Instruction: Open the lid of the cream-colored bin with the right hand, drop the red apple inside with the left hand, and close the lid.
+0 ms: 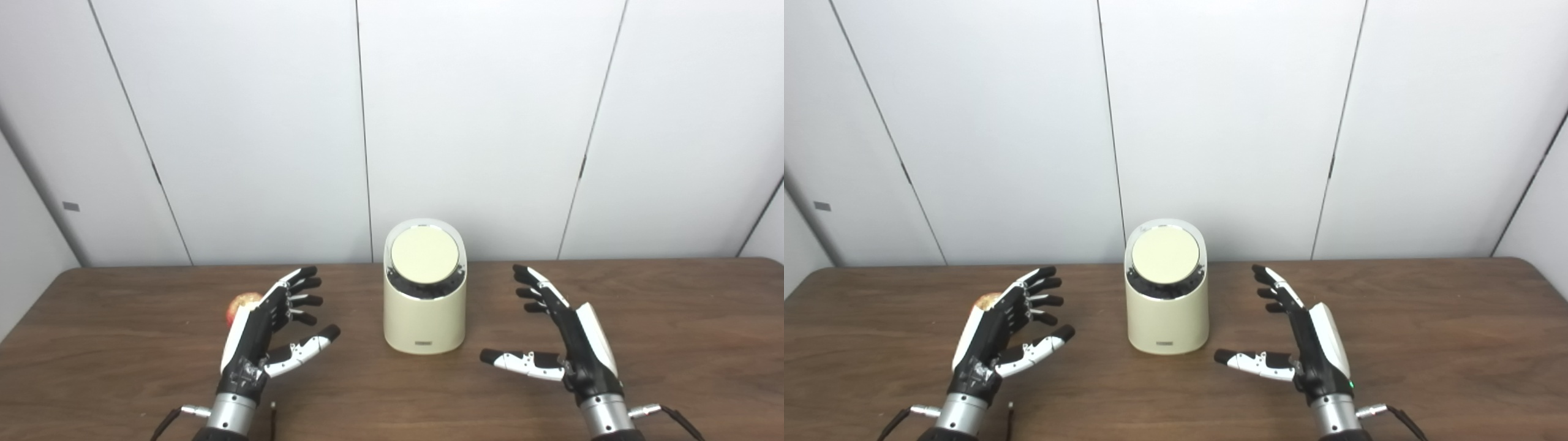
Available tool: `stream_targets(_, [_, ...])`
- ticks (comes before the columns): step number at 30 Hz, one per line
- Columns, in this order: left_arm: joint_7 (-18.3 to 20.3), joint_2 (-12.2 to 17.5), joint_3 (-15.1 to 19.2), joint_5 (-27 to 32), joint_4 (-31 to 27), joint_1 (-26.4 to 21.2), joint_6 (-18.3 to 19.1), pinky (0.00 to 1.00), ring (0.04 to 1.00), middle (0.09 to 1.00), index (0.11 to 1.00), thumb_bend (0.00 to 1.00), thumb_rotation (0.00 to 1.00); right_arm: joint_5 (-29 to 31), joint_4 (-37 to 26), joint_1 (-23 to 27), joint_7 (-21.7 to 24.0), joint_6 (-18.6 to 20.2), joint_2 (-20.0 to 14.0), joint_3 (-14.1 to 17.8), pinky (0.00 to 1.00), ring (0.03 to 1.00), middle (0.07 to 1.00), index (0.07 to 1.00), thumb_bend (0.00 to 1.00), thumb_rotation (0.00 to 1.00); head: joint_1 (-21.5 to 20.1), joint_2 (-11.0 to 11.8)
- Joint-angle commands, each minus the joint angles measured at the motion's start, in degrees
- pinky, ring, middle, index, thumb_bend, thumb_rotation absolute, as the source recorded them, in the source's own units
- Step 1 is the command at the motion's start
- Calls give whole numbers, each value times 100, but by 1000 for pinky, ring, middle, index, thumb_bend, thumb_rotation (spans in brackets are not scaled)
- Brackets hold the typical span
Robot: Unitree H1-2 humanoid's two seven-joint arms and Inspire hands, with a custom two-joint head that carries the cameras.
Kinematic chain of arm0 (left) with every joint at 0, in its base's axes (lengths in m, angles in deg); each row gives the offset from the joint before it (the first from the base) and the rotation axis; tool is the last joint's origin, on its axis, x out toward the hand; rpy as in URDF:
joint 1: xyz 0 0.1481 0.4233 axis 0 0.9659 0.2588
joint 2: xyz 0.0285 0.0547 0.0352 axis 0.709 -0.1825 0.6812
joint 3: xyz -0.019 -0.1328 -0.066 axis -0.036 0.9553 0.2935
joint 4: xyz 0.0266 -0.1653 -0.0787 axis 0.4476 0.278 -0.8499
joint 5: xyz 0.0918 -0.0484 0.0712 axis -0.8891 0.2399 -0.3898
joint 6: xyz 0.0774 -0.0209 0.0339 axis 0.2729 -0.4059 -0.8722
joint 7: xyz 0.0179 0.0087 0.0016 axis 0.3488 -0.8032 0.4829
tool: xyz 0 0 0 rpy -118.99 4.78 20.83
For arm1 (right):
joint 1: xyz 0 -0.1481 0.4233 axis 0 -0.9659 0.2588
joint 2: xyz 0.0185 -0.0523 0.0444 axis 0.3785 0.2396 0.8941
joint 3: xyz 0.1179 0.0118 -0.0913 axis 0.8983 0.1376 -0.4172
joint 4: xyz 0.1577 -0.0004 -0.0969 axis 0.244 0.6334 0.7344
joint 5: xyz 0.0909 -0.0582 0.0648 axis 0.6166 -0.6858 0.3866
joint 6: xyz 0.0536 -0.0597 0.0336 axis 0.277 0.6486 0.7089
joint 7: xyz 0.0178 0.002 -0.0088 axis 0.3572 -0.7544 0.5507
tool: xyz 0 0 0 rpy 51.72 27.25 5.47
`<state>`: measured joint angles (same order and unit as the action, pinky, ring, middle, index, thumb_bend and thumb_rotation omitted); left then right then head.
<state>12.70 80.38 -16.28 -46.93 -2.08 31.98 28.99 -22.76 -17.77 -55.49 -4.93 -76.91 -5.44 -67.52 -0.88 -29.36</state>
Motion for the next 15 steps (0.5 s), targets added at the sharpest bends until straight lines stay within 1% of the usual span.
stream_targets(1, [-50,42,14,22,-69,-207,-167,589,714,806,846,673,130,26,-199,205,-59,-101,-4,1,727,798,855,859,830,270,-8,4])
stream_targets(11, [-20,39,15,91,-59,-211,-210,581,708,803,838,701,103,53,-168,211,-62,-136,-7,-2,731,798,859,859,834,281,3,9])
stream_targets(15, [-43,47,1,35,-61,-213,-187,585,709,806,839,712,119,60,-159,212,-58,-128,-3,-6,733,800,860,860,835,285,-17,9])
